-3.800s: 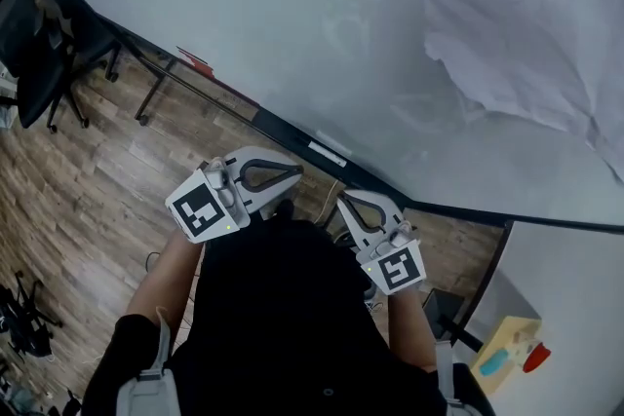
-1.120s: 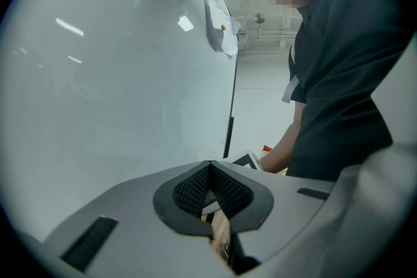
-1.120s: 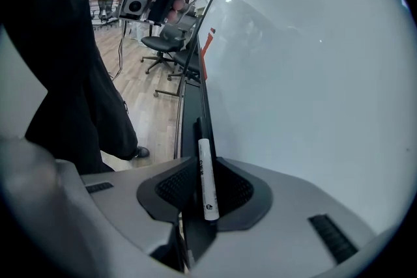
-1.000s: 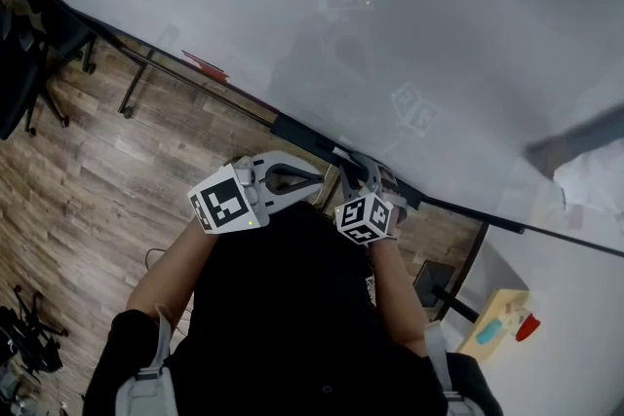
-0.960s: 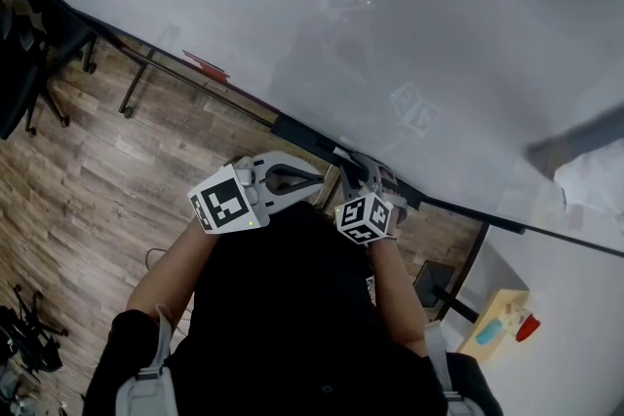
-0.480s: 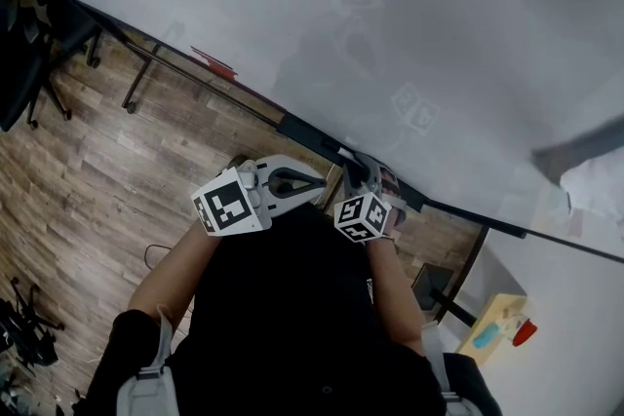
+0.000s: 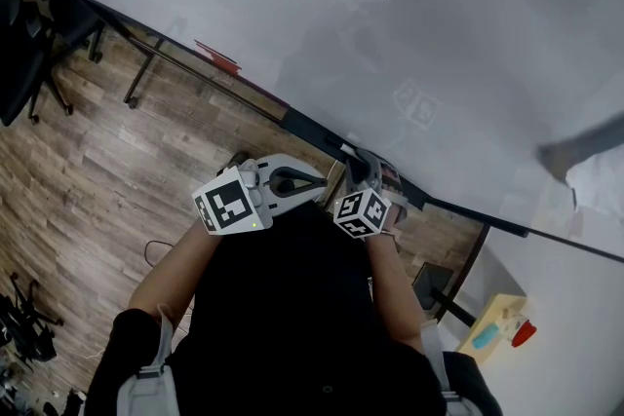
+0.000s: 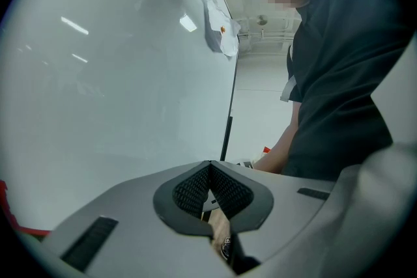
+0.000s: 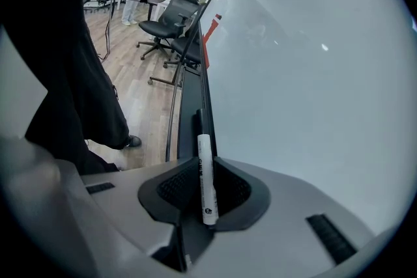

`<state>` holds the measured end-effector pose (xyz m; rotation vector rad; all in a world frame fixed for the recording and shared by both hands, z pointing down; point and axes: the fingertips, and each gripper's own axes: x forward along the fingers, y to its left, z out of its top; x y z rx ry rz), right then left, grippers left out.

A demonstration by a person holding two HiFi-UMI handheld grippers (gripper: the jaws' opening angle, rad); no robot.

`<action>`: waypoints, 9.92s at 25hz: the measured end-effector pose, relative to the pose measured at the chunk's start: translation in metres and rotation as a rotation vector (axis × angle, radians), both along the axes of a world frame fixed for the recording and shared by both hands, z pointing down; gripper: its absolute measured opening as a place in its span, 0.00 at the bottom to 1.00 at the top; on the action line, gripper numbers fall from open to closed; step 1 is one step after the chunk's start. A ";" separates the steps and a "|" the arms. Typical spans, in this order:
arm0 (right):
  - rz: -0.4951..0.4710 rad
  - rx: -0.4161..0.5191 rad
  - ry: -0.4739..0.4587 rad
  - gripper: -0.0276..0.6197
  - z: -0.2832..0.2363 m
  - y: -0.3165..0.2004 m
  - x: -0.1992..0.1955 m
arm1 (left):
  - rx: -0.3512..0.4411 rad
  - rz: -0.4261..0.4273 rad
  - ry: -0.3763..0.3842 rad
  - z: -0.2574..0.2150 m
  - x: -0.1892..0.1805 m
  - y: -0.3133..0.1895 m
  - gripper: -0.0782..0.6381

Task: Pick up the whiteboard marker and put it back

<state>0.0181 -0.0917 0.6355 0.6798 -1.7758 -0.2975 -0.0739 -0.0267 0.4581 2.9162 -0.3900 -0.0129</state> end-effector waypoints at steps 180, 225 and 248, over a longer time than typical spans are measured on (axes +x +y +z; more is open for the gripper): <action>-0.380 -0.162 -1.531 0.15 -0.284 0.069 0.049 | 0.003 -0.082 0.028 -0.092 0.085 0.003 0.13; -0.151 -0.133 -0.451 0.15 -0.051 0.025 0.012 | -0.035 -0.135 0.019 -0.075 0.055 -0.003 0.13; -0.130 -0.156 -0.284 0.15 -0.018 0.022 0.005 | -0.061 -0.145 0.009 -0.063 0.052 0.002 0.13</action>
